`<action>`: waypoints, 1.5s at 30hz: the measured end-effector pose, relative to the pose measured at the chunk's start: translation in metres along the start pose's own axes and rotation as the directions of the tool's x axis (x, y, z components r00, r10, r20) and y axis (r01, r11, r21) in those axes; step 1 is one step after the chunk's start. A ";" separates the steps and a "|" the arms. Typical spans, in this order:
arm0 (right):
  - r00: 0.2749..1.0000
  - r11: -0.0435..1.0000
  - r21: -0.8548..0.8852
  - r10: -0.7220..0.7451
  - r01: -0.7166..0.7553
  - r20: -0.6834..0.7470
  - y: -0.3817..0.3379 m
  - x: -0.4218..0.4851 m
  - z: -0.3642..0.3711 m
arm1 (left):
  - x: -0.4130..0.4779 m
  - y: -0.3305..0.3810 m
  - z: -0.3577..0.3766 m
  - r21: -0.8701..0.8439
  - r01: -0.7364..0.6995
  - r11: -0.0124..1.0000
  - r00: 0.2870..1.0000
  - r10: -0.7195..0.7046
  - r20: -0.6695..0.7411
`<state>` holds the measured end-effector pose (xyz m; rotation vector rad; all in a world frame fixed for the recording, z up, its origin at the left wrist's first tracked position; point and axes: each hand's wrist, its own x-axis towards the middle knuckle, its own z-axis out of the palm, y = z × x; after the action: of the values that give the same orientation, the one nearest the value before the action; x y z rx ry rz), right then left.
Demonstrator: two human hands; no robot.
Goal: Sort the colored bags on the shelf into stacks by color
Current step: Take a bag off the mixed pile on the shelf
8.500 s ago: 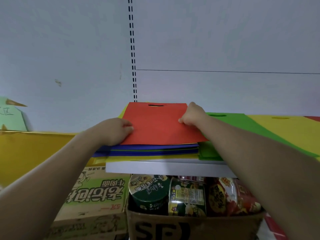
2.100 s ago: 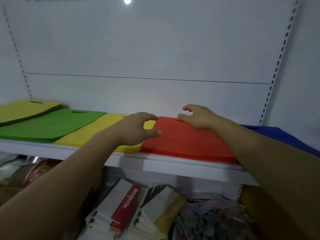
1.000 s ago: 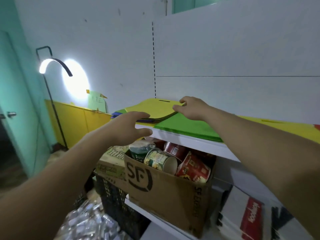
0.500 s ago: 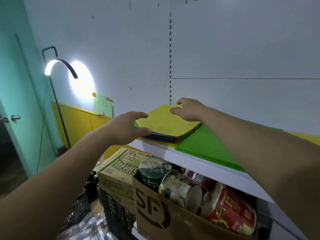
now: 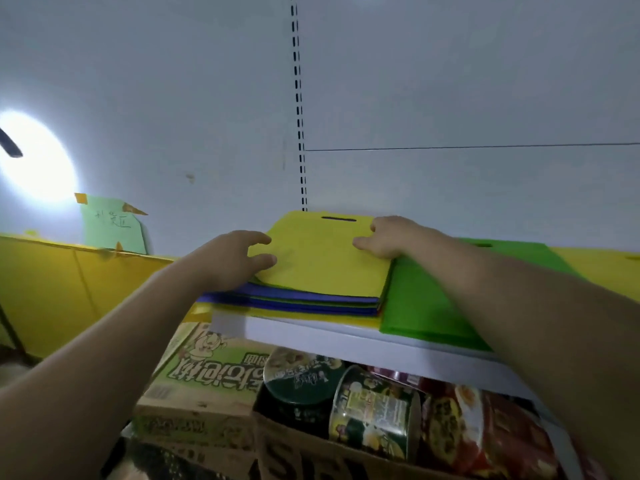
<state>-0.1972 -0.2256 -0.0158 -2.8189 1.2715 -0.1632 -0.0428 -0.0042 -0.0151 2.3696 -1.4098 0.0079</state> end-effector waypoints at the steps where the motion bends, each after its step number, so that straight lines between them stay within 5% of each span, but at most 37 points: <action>1: 0.999 0.999 -0.021 0.045 -0.045 0.005 0.000 -0.001 0.001 | 0.007 -0.007 0.000 0.002 -0.013 1.000 1.000 0.013 0.024; 10: 0.957 0.956 -0.032 0.290 -0.291 -0.020 -0.015 -0.013 0.003 | 0.030 -0.036 0.006 0.018 -0.173 0.985 0.964 0.166 0.206; 18: 0.929 0.952 0.147 0.296 -0.268 -0.223 -0.019 -0.012 0.005 | 0.029 -0.042 0.002 -0.053 -0.213 0.976 0.955 0.220 0.197; 22: 0.891 0.885 0.381 0.379 -0.269 -0.251 -0.014 -0.006 -0.001 | 0.035 -0.044 -0.001 -0.032 -0.180 0.983 0.966 0.182 0.184; 31: 0.815 0.557 0.825 0.435 0.091 -0.383 -0.018 -0.014 -0.020 | 0.045 -0.051 0.003 -0.194 -0.068 0.979 0.992 0.088 0.094; 38: 0.760 0.287 0.923 0.531 0.256 -0.376 -0.023 -0.025 -0.041 | 0.045 -0.054 -0.005 -0.636 -0.012 0.772 0.999 -0.020 -0.043; 45: 0.719 0.235 0.931 0.592 0.280 -0.365 -0.028 -0.039 -0.056 | 0.034 -0.054 -0.019 -0.795 -0.049 0.604 0.999 0.044 -0.028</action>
<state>-0.2089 -0.1777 0.0389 -1.3935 0.9102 -1.5233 0.0237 -0.0040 -0.0081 1.5588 -1.1185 -0.5047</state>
